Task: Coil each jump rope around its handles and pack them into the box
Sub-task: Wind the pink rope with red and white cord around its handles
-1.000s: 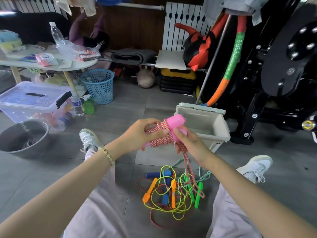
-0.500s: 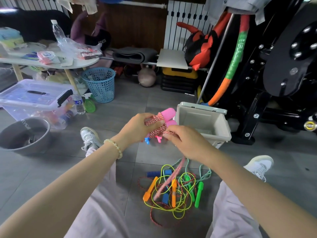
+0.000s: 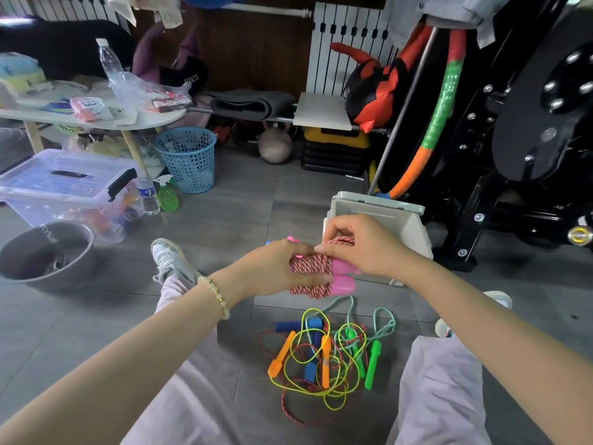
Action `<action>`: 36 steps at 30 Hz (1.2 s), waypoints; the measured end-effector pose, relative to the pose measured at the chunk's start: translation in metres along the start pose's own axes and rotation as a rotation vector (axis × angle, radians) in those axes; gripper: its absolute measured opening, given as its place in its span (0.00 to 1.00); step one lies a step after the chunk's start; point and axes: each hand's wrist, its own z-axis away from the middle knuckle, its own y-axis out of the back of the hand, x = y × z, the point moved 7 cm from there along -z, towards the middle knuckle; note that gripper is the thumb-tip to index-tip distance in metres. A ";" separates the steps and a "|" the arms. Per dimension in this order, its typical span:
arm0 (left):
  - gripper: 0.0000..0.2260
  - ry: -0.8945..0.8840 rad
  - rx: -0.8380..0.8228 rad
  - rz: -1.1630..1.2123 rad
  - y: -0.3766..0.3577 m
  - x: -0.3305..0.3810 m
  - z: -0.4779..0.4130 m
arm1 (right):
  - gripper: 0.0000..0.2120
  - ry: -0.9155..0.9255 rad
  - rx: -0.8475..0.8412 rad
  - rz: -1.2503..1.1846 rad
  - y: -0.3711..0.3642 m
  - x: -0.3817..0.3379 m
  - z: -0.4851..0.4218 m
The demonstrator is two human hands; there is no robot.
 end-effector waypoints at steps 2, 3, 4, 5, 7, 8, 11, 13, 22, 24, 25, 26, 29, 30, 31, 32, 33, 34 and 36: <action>0.15 -0.009 -0.046 -0.040 -0.001 0.001 0.002 | 0.06 -0.012 -0.057 -0.086 -0.003 -0.001 0.001; 0.13 -0.012 -0.074 -0.047 -0.001 0.002 0.004 | 0.05 -0.016 -0.105 -0.129 -0.003 -0.002 0.002; 0.12 -0.015 -0.093 -0.035 -0.001 0.003 0.005 | 0.06 -0.010 -0.157 -0.150 -0.003 -0.004 0.002; 0.13 -0.021 -0.105 -0.013 -0.001 0.002 0.006 | 0.07 -0.003 -0.211 -0.152 -0.003 -0.006 0.002; 0.09 -0.035 -0.125 0.036 -0.001 0.002 0.008 | 0.08 -0.001 -0.286 -0.150 -0.003 -0.007 0.004; 0.06 -0.043 -0.143 0.044 -0.001 0.003 0.010 | 0.08 -0.005 -0.292 -0.157 -0.002 -0.006 0.004; 0.03 -0.081 -0.170 0.035 -0.001 0.009 0.013 | 0.05 -0.008 -0.260 -0.149 -0.001 -0.006 0.003; 0.01 -0.109 -0.160 0.015 0.002 0.014 0.014 | 0.03 -0.006 -0.238 -0.134 -0.001 -0.006 0.002; 0.14 -0.059 0.001 -0.186 0.005 0.013 0.009 | 0.11 -0.057 -0.245 -0.207 -0.011 0.001 -0.002; 0.16 -0.064 0.001 -0.111 0.005 0.010 0.010 | 0.12 -0.055 -0.211 -0.227 -0.014 0.005 -0.003; 0.19 -0.065 -0.002 -0.057 0.005 0.008 0.011 | 0.12 -0.055 -0.185 -0.258 -0.015 0.008 -0.002; 0.22 -0.059 -0.005 -0.005 0.005 0.007 0.012 | 0.11 -0.062 -0.167 -0.305 -0.016 0.010 -0.002; 0.19 -0.050 0.001 0.075 0.005 0.005 0.015 | 0.08 -0.084 -0.187 -0.429 -0.021 0.012 0.002; 0.16 -0.047 -0.002 0.105 0.005 0.005 0.015 | 0.07 -0.088 -0.196 -0.458 -0.022 0.012 0.004; 0.15 -0.041 -0.004 0.140 0.006 0.005 0.015 | 0.08 -0.087 -0.203 -0.479 -0.022 0.012 0.006; 0.14 -0.033 -0.003 0.172 0.008 0.004 0.016 | 0.09 -0.095 -0.217 -0.495 -0.023 0.012 0.008; 0.12 -0.021 0.007 0.194 0.010 0.003 0.016 | 0.11 -0.110 -0.236 -0.516 -0.024 0.013 0.010; 0.10 -0.010 0.022 0.208 0.013 0.000 0.015 | 0.12 -0.126 -0.257 -0.542 -0.026 0.014 0.013; 0.07 -0.002 0.055 0.236 0.016 -0.001 0.014 | 0.12 -0.158 -0.286 -0.640 -0.027 0.014 0.017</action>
